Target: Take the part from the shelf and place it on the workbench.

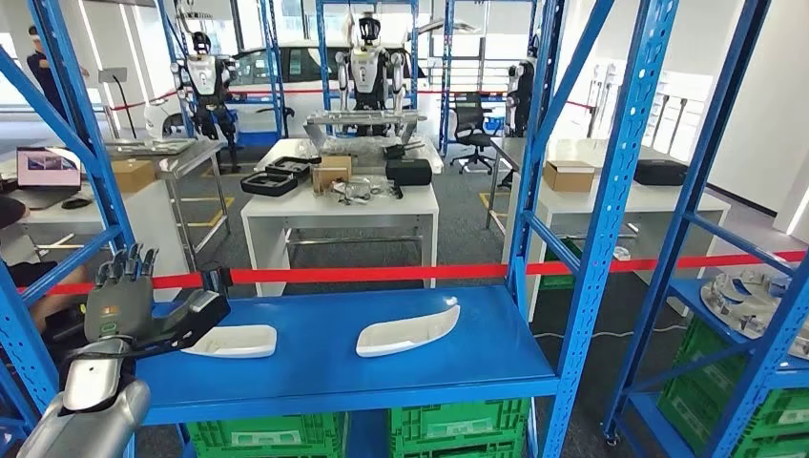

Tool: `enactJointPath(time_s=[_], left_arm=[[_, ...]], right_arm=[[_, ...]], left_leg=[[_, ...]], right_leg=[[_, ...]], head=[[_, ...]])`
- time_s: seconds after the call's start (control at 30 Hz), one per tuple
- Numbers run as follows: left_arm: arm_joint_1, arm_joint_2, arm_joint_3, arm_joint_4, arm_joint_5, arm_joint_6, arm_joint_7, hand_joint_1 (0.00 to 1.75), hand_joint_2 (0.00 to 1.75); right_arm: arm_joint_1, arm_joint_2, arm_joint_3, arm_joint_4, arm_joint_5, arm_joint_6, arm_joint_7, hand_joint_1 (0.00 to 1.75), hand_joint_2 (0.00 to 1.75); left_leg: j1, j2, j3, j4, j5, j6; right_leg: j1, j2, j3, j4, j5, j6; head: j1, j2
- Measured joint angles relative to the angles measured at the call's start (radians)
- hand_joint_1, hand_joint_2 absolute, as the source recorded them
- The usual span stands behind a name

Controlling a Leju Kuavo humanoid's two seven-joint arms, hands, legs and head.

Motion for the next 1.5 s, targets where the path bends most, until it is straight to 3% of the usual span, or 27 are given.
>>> enactJointPath(time_s=[0.07,0.13,0.17,0.2,0.27,0.3,0.33,0.37,0.43,0.5,0.57,0.63,0.67,0.7,0.8,0.83,0.97,1.0,1.07,1.1,1.13,1.17,1.23,1.27,1.33,1.43,1.5], left_arm=[[0.013,-0.002,-0.001,0.002,0.000,0.000,0.003,0.00,0.00],[0.021,-0.006,-0.003,0.003,-0.001,0.000,0.006,0.00,0.00],[0.022,-0.007,-0.004,0.003,-0.001,0.000,0.006,0.00,0.00],[0.023,-0.009,-0.005,0.003,-0.002,0.000,0.007,0.00,0.00],[0.026,-0.013,-0.008,0.007,-0.005,-0.001,0.006,0.00,0.00],[0.028,-0.015,-0.010,0.007,-0.006,-0.004,0.005,0.00,0.00],[0.028,-0.016,-0.012,0.006,-0.007,-0.006,0.004,0.00,0.00],[0.026,-0.017,-0.014,0.001,-0.007,-0.008,0.002,0.00,0.00],[0.021,-0.015,-0.016,-0.008,-0.005,-0.012,0.000,0.00,0.00],[0.021,-0.014,-0.017,-0.009,0.002,-0.022,-0.003,0.00,0.00],[0.027,-0.014,-0.018,-0.005,0.027,-0.046,-0.011,0.00,0.00],[0.032,-0.015,-0.017,-0.003,0.066,-0.080,-0.022,0.00,0.87],[0.032,-0.016,-0.015,-0.002,0.088,-0.101,-0.031,0.00,1.31],[0.033,-0.016,-0.010,-0.001,0.112,-0.125,-0.042,0.00,1.75],[0.040,-0.017,0.013,0.007,0.190,-0.196,-0.087,0.00,1.75],[0.044,-0.017,0.022,0.008,0.211,-0.212,-0.101,0.00,1.75],[0.049,-0.021,0.055,-0.004,0.282,-0.246,-0.158,0.00,1.75],[0.050,-0.022,0.063,-0.006,0.294,-0.250,-0.167,0.00,1.75],[0.059,-0.023,0.076,-0.005,0.309,-0.257,-0.178,0.00,1.75],[0.066,-0.024,0.081,-0.005,0.313,-0.259,-0.181,0.00,1.75],[0.073,-0.024,0.084,-0.004,0.314,-0.260,-0.182,0.00,1.75],[0.078,-0.025,0.086,-0.004,0.315,-0.260,-0.182,0.00,1.75],[0.081,-0.025,0.091,-0.006,0.321,-0.261,-0.186,0.00,1.75],[0.080,-0.025,0.096,-0.007,0.330,-0.264,-0.191,0.00,1.75],[0.078,-0.023,0.111,-0.011,0.368,-0.285,-0.216,0.00,1.75],[0.076,-0.019,0.152,-0.016,0.480,-0.368,-0.305,0.00,1.75],[0.075,-0.018,0.197,-0.020,0.584,-0.469,-0.390,0.00,1.75]], right_arm=[[0.002,0.001,0.000,0.000,0.000,-0.001,0.001,0.00,0.00],[0.003,0.001,0.000,0.001,0.001,-0.002,0.003,0.00,0.00],[0.004,0.001,0.000,0.001,0.001,-0.002,0.003,0.00,0.00],[0.005,0.001,0.000,0.001,0.002,-0.002,0.003,0.00,0.00],[0.011,0.002,0.000,0.003,0.002,-0.002,-0.002,0.00,0.00],[0.013,0.002,0.000,0.005,0.003,-0.002,-0.003,0.00,0.00],[0.012,0.002,0.000,0.006,0.003,-0.002,-0.002,0.00,0.00],[0.008,0.002,0.000,0.006,0.004,-0.002,-0.001,0.00,0.00],[-0.002,0.002,0.000,0.005,0.005,-0.002,0.001,0.00,0.00],[-0.006,0.002,0.000,0.004,0.007,-0.002,-0.007,0.00,0.00],[-0.007,0.001,0.000,0.004,0.007,-0.002,-0.009,0.00,0.00],[-0.006,0.002,0.000,0.004,0.007,-0.002,-0.008,0.00,0.00],[-0.006,0.003,0.000,0.004,0.007,-0.002,-0.007,0.00,0.00],[-0.005,0.004,0.000,0.004,0.007,-0.002,-0.006,0.00,0.00],[-0.001,0.012,0.000,0.006,0.007,0.000,-0.010,0.00,0.00],[0.001,0.014,0.000,0.007,0.008,0.001,-0.011,0.00,0.00],[-0.002,0.012,0.000,0.006,0.010,0.002,0.005,0.00,0.00],[-0.004,0.011,0.000,0.006,0.011,0.002,0.004,0.00,0.00],[-0.007,0.011,0.000,0.006,0.012,0.003,0.003,0.00,0.00],[-0.006,0.011,0.000,0.006,0.012,0.003,0.002,0.00,0.00],[-0.005,0.011,0.000,0.006,0.013,0.003,0.002,0.00,0.00],[-0.004,0.011,0.000,0.006,0.013,0.003,0.002,0.00,0.00],[-0.005,0.011,0.000,0.006,0.014,0.003,0.002,0.00,0.00],[-0.006,0.012,0.000,0.006,0.015,0.003,0.001,0.00,0.00],[-0.007,0.013,0.000,0.007,0.018,0.004,-0.005,0.00,0.00],[-0.009,0.014,0.000,0.007,0.020,0.004,-0.002,0.00,0.00],[-0.010,0.014,0.000,0.007,0.020,0.004,0.002,0.00,0.00]], left_leg=[[-0.003,-0.003,0.042,-0.001,-0.037,0.006],[-0.007,-0.008,0.095,-0.001,-0.079,0.007],[-0.008,-0.009,0.124,-0.001,-0.102,0.006],[-0.010,-0.009,0.153,-0.002,-0.126,0.005],[-0.013,-0.013,0.202,0.002,-0.173,-0.001],[-0.013,-0.016,0.218,0.002,-0.195,-0.006],[-0.012,-0.020,0.231,0.008,-0.206,-0.013],[-0.010,-0.021,0.234,0.018,-0.208,-0.021],[-0.006,-0.016,0.213,0.084,-0.182,-0.032],[-0.005,-0.008,0.140,0.193,-0.171,-0.038],[-0.004,-0.006,0.053,0.275,-0.235,-0.040],[-0.005,-0.005,-0.008,0.277,-0.315,-0.037],[-0.007,-0.005,-0.024,0.248,-0.319,-0.034],[-0.011,-0.005,-0.032,0.200,-0.281,-0.030],[-0.025,-0.010,-0.042,0.039,-0.023,-0.012],[-0.028,-0.013,-0.043,0.017,0.027,-0.009],[-0.018,-0.010,-0.023,0.000,0.024,0.005],[-0.015,-0.009,-0.014,-0.007,0.019,0.007],[-0.013,-0.007,-0.002,-0.009,0.007,0.010],[-0.011,-0.007,0.002,-0.008,0.000,0.010],[-0.009,-0.007,0.007,-0.005,-0.006,0.008],[-0.005,-0.008,0.011,0.000,-0.014,0.005],[0.000,-0.011,0.019,0.012,-0.030,-0.005],[0.001,-0.013,0.020,0.020,-0.037,-0.012],[-0.004,-0.016,0.019,0.029,-0.045,-0.018],[-0.009,-0.015,0.023,0.027,-0.046,0.000],[-0.009,-0.010,0.029,0.022,-0.044,0.002]], right_leg=[[0.005,-0.001,-0.095,0.074,-0.080,-0.002],[0.008,-0.001,-0.158,0.057,-0.168,-0.003],[0.009,-0.001,-0.176,0.020,-0.166,-0.005],[0.008,-0.002,-0.187,-0.033,-0.112,-0.008],[0.014,-0.004,-0.201,-0.137,0.092,-0.015],[0.018,-0.006,-0.200,-0.165,0.167,-0.020],[0.023,-0.007,-0.197,-0.177,0.201,-0.026],[0.025,-0.007,-0.185,-0.175,0.191,-0.035],[0.025,-0.006,-0.158,-0.180,0.168,-0.051],[0.021,-0.004,-0.124,-0.185,0.146,-0.061],[0.020,-0.001,-0.087,-0.189,0.120,-0.065],[0.020,0.005,-0.049,-0.191,0.089,-0.066],[0.019,0.008,-0.029,-0.192,0.072,-0.065],[0.019,0.011,-0.010,-0.192,0.056,-0.064],[0.017,0.020,0.020,-0.188,0.016,-0.052],[0.016,0.022,0.021,-0.187,0.006,-0.046],[0.021,0.017,0.019,-0.168,-0.034,-0.024],[0.022,0.011,-0.003,-0.124,-0.055,-0.021],[0.020,0.006,-0.084,0.010,-0.100,-0.017],[0.019,0.006,-0.124,0.064,-0.107,-0.014],[0.017,0.006,-0.152,0.088,-0.095,-0.010],[0.013,0.006,-0.161,0.071,-0.061,-0.003],[0.002,0.001,-0.134,-0.045,0.033,0.014],[-0.002,-0.001,-0.114,-0.104,0.064,0.019],[-0.006,-0.005,-0.094,-0.156,0.076,0.014],[-0.006,-0.002,-0.089,-0.165,0.074,0.000],[-0.004,0.002,-0.087,-0.165,0.074,-0.006]], head=[[0.001,0.000],[0.003,0.000],[0.004,0.000],[0.005,0.000],[0.005,0.000],[0.004,0.000],[0.003,0.000],[0.003,0.000],[0.002,0.000],[0.000,0.000],[-0.003,0.000],[-0.004,0.000],[-0.004,0.000],[-0.005,0.000],[-0.005,0.000],[-0.006,0.000],[-0.005,0.000],[-0.003,0.000],[-0.001,0.000],[-0.001,0.000],[-0.001,0.000],[0.000,0.000],[0.001,0.000],[0.002,0.000],[0.000,0.000],[-0.004,0.000],[-0.004,0.000]])
